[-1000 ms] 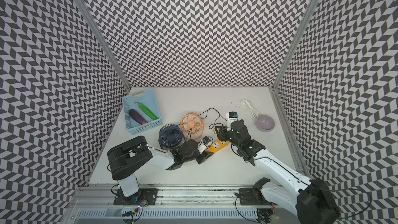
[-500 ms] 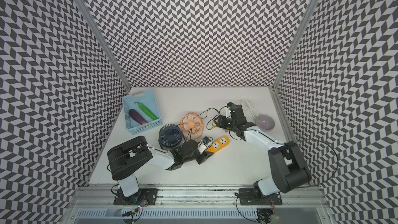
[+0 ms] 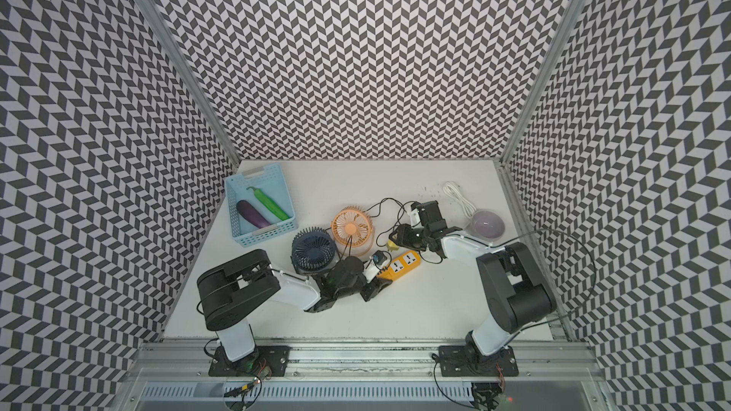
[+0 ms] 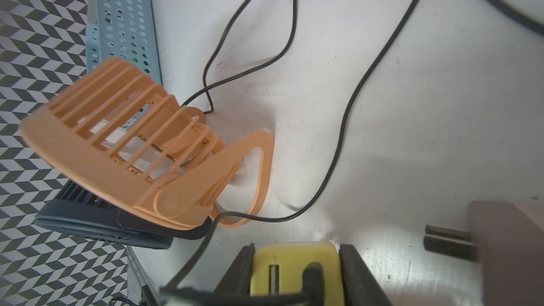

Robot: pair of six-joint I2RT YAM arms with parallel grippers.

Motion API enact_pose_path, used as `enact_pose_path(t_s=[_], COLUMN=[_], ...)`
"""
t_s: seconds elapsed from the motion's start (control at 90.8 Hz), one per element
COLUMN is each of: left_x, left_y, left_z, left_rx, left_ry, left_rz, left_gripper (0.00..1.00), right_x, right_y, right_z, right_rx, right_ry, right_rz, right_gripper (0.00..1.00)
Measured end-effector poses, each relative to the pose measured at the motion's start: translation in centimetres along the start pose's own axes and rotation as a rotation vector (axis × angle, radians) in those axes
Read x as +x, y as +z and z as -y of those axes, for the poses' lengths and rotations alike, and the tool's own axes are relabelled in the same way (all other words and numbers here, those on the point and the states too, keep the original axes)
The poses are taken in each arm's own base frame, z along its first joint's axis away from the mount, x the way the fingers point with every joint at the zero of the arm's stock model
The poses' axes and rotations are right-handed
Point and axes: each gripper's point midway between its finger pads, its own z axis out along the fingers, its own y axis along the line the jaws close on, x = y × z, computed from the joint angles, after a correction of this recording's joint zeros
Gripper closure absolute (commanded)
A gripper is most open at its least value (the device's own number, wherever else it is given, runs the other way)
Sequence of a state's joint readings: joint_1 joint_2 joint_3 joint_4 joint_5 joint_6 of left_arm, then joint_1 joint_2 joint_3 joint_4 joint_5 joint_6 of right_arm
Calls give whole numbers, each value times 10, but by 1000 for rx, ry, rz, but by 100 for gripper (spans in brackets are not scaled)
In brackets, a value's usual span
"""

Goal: Unplug the desk fan from the power strip
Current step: Place the plug at the center of the board.

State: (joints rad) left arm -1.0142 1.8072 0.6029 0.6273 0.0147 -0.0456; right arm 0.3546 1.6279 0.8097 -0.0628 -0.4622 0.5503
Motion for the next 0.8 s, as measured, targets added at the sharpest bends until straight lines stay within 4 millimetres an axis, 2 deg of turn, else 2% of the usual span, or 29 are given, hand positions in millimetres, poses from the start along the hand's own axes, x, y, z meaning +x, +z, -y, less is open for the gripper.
enact_pose_path(t_s=[0.11,0.231,0.319,0.628,0.804], left_x=[0,0,0,0,0], left_y=[0,0,0,0,0], left_z=[0,0,0,0,0], left_rx=[0,0,0,0,0], left_ry=[0,0,0,2,1], left_rz=[0,0,0,0,0], left_gripper=[66,65,65,64,62], right_x=[1,-2,-3,-14,-25], right_y=[6,8,8,5,-13], right_z=[6,7,8,5,-6], right_rx=[3,2,6,21,23], right_ry=[12,14,14,2,-23], right_rz=[-12,-8,-6,25,79], right_gripper=[71,50,41,32,28])
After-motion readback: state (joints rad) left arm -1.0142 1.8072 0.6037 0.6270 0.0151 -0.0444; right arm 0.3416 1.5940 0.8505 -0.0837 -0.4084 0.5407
